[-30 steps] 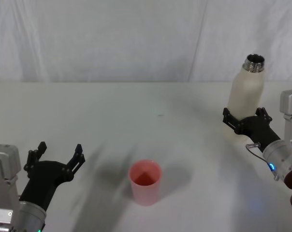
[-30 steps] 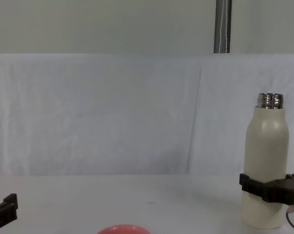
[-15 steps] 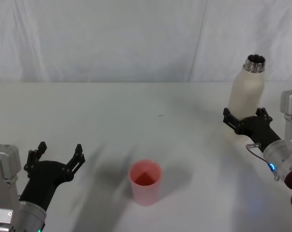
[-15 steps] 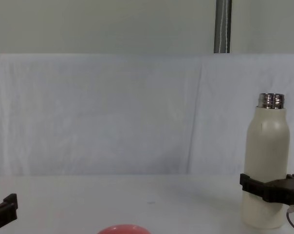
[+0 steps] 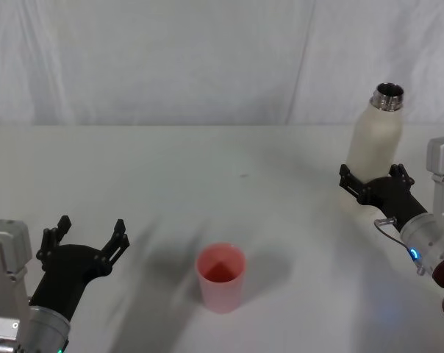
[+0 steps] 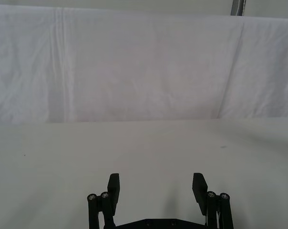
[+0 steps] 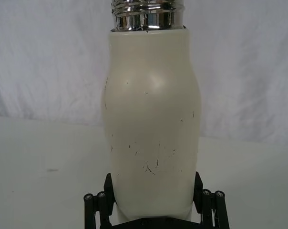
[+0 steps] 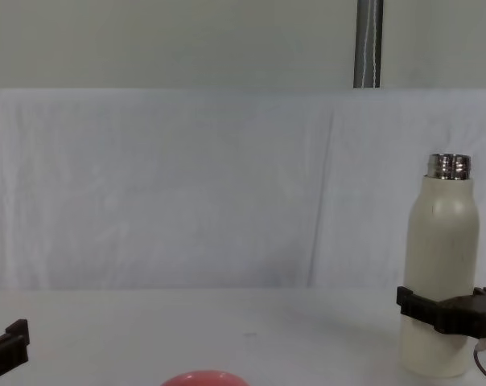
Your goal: Grasp the thermos with one hand and pour water into the cup lid.
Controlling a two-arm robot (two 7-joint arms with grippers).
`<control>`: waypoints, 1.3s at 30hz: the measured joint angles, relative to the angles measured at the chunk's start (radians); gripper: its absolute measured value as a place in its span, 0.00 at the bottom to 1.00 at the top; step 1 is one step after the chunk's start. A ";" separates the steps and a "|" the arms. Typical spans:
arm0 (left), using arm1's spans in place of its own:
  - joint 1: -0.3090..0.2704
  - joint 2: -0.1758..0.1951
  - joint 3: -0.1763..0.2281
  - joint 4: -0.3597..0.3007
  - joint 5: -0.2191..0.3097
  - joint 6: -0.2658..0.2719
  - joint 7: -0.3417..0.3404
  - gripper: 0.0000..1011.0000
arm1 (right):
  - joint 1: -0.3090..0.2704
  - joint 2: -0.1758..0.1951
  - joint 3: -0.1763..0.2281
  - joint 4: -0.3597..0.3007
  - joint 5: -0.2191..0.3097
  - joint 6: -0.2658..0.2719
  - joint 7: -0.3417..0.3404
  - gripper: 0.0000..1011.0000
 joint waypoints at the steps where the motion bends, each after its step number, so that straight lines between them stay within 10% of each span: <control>1: 0.000 0.000 0.000 0.000 0.000 0.000 0.000 0.99 | 0.000 0.000 0.000 0.000 0.000 0.000 0.000 0.94; 39: 0.000 0.000 0.000 0.000 0.000 0.000 0.000 0.99 | -0.050 0.053 0.030 -0.125 0.002 0.018 0.004 0.94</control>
